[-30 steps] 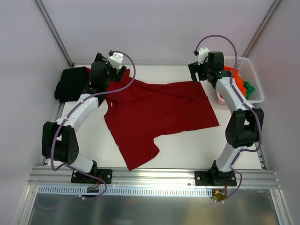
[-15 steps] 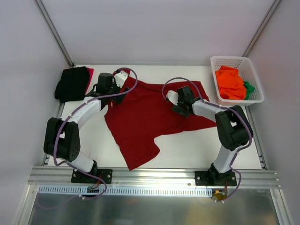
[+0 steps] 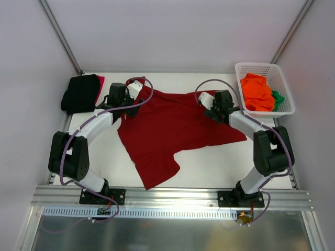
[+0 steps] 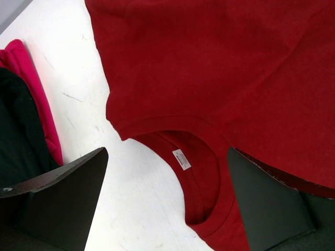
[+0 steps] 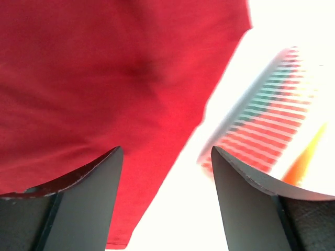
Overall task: Fold and stack the t-shirts
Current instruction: Flatten the tshirt out
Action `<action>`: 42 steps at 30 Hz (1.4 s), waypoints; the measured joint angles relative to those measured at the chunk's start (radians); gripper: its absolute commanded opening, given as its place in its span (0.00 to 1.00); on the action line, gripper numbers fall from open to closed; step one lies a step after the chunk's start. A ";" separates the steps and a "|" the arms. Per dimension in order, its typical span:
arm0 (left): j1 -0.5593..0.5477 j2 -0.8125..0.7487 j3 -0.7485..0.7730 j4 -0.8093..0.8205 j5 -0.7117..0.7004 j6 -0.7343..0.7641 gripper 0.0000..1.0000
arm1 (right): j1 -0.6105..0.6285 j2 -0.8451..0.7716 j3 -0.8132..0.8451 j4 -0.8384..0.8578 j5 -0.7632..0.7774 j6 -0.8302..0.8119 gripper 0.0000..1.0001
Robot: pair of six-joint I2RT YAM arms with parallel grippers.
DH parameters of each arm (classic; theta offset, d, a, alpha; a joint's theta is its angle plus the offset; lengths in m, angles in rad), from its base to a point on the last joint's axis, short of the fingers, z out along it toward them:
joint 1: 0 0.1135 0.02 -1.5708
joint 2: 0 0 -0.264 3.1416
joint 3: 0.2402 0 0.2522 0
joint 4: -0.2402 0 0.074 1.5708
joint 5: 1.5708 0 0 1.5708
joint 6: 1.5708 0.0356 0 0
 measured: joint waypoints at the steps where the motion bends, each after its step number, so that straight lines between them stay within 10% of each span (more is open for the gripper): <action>1: 0.000 -0.001 -0.001 0.000 0.000 0.000 0.99 | -0.015 -0.022 0.018 -0.008 -0.019 0.011 0.72; 42: 0.000 -0.005 -0.039 0.000 0.011 -0.009 0.99 | 0.024 0.190 0.083 0.143 -0.008 -0.030 0.51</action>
